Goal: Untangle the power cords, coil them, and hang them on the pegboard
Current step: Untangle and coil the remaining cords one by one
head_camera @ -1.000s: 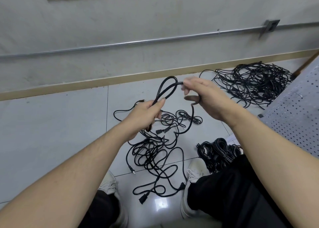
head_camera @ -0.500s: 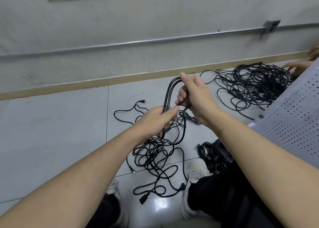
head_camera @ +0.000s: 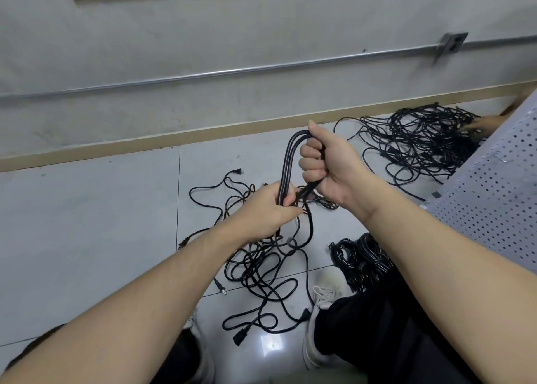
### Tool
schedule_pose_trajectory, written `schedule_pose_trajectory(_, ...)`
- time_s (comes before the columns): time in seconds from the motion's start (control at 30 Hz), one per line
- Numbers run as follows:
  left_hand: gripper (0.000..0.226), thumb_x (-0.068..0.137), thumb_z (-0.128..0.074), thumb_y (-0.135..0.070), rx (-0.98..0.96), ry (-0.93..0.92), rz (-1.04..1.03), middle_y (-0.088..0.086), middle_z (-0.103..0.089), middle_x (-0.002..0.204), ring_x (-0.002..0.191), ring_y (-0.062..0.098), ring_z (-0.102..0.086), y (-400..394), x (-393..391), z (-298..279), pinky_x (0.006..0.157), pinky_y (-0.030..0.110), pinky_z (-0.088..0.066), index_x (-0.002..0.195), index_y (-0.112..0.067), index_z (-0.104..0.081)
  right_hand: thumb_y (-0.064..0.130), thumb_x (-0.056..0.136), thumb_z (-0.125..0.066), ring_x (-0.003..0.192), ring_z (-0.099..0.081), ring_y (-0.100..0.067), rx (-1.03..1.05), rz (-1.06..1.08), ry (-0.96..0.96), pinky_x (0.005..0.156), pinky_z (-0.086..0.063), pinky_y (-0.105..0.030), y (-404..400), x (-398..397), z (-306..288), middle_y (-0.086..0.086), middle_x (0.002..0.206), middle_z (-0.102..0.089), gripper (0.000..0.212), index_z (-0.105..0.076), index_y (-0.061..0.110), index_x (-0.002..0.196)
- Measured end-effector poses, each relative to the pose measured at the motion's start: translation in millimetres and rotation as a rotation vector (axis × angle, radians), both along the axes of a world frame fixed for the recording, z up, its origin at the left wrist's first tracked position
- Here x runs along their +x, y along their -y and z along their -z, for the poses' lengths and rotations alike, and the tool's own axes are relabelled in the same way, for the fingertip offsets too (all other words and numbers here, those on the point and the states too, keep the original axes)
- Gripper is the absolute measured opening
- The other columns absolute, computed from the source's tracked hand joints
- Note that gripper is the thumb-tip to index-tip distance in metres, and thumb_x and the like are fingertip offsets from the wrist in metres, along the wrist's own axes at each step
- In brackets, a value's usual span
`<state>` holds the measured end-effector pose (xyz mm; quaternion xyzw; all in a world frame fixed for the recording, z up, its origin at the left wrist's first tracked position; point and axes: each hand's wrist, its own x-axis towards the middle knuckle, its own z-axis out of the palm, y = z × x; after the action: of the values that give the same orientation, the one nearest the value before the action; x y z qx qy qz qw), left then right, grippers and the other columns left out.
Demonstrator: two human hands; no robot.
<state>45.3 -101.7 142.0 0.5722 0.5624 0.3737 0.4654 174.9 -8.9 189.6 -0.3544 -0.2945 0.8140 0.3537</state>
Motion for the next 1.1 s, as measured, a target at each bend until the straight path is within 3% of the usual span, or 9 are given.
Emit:
schedule_pose_trajectory(0.17,0.04,0.082,-0.074,-0.01,-0.041,0.204,0.081,0.012,-0.064,0.089,0.098,0.025,-0.071,1,-2,-4,0.083,0.036,-0.041,0.068,-0.023,-0.039,0.04,0.105,-0.048,0.035,-0.017,-0.004,-0.058,0.003,-0.076,0.028,-0.011,-0.015,0,6,0,0.008,0.054,-0.021,0.055,-0.033,0.022,0.055)
schedule_pose_trajectory(0.3,0.022,0.088,-0.063,0.004,-0.096,0.412,0.181,0.01,-0.06,0.085,0.081,0.027,-0.069,8,-4,-13,0.08,0.03,-0.055,0.1,-0.015,-0.065,0.042,0.104,-0.049,0.036,-0.017,-0.004,-0.025,0.02,-0.088,0.029,-0.011,-0.015,0,2,-1,0.008,0.056,-0.021,0.05,-0.03,0.023,0.062)
schedule_pose_trajectory(0.47,0.021,0.102,-0.054,-0.002,-0.158,0.463,0.231,0.005,-0.063,0.071,0.055,0.013,-0.048,10,2,-18,0.06,0.028,-0.049,0.116,-0.015,-0.062,0.043,0.104,-0.05,0.038,-0.015,-0.005,-0.004,0.049,-0.095,0.029,-0.014,-0.016,4,-3,4,0.007,0.058,-0.02,0.048,-0.028,0.024,0.066)
schedule_pose_trajectory(0.63,0.019,0.106,-0.045,-0.003,-0.13,0.438,0.074,0.001,-0.052,0.06,0.057,0.017,-0.059,8,1,-20,0.06,0.03,-0.054,0.108,-0.011,-0.062,0.058,0.105,-0.037,0.062,-0.056,-0.018,0.041,0.097,0.06,0.053,-0.049,-0.028,1,-9,14,-0.005,0.073,-0.064,0.05,-0.054,0.017,0.083)
schedule_pose_trajectory(0.77,0.02,0.107,-0.045,-0.005,-0.048,0.491,-0.17,-0.002,-0.048,0.058,0.05,0.017,-0.057,3,-7,-22,0.058,0.032,-0.055,0.101,-0.016,-0.061,0.048,0.108,-0.014,0.062,-0.069,-0.023,0.086,-0.17,0.211,0.056,-0.054,-0.031,4,-11,28,-0.012,0.08,-0.072,0.055,-0.053,0.01,0.115)
schedule_pose_trajectory(0.87,0.022,0.107,-0.044,-0.006,0.017,0.584,-0.331,-0.004,-0.044,0.06,0.046,0.011,-0.042,-5,-20,-26,0.056,0.028,-0.04,0.102,-0.019,-0.061,0.029,0.099,-0.018,0.076,-0.071,-0.022,0.194,-0.395,0.315,0.078,-0.051,-0.037,10,-16,41,-0.011,0.088,-0.072,0.045,-0.05,0.011,0.126)
schedule_pose_trajectory(0.97,0.021,0.108,-0.043,-0.008,0.063,0.717,-0.47,-0.003,-0.041,0.061,0.046,0.01,-0.037,-12,-31,-32,0.051,0.025,-0.044,0.103,-0.018,-0.06,0.028,0.095,-0.022,0.113,-0.067,-0.031,0.241,-0.594,0.267,0.101,-0.042,-0.046,21,-21,48,-0.019,0.113,-0.072,0.04,-0.055,0.019,0.116)
schedule_pose_trajectory(1.03,0.017,0.108,-0.046,-0.011,0.079,0.741,-0.549,-0.003,-0.04,0.063,0.047,0.01,-0.036,-14,-37,-34,0.051,0.025,-0.047,0.104,-0.02,-0.061,0.029,0.091,-0.031,0.112,-0.066,-0.032,0.255,-0.772,0.239,0.102,-0.043,-0.044,30,-25,48,-0.023,0.114,-0.071,0.035,-0.056,0.016,0.112)
schedule_pose_trajectory(1.1,0.014,0.107,-0.051,-0.016,0.075,0.696,-0.611,-0.003,-0.04,0.065,0.048,0.01,-0.036,-14,-44,-35,0.051,0.024,-0.044,0.105,-0.023,-0.063,0.028,0.092,-0.043,0.096,-0.069,-0.032,0.298,-0.878,0.308,0.101,-0.049,-0.045,39,-28,46,-0.019,0.095,-0.071,0.024,-0.056,0.012,0.103)
